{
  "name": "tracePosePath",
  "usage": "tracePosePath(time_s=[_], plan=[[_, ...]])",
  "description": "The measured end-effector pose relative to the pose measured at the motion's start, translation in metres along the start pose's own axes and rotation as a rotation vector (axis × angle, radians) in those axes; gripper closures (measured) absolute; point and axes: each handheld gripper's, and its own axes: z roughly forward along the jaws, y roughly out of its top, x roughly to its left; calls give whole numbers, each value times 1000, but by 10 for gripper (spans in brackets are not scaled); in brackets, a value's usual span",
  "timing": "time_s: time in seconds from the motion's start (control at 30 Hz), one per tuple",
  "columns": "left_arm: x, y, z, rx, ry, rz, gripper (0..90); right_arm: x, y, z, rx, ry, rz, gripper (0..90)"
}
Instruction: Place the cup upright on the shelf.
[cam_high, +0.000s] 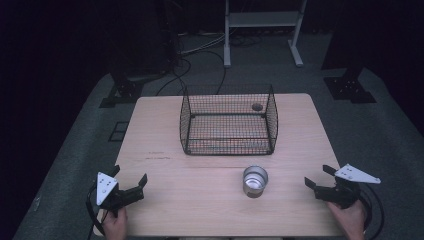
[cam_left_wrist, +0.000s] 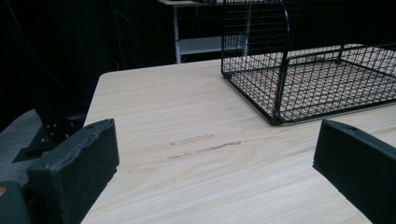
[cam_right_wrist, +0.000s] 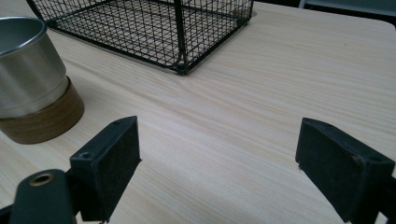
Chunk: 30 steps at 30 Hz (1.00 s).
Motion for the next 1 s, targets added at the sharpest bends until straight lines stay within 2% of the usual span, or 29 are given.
tracePosePath(time_s=[0.63, 1.0], plan=[[1, -1, -4, -2, -5, 2, 0, 8, 5, 1, 12, 54, -5, 124], [-1, -1, -3, -1, -5, 11, 0, 25, 12, 4, 28, 119, -56, 98]])
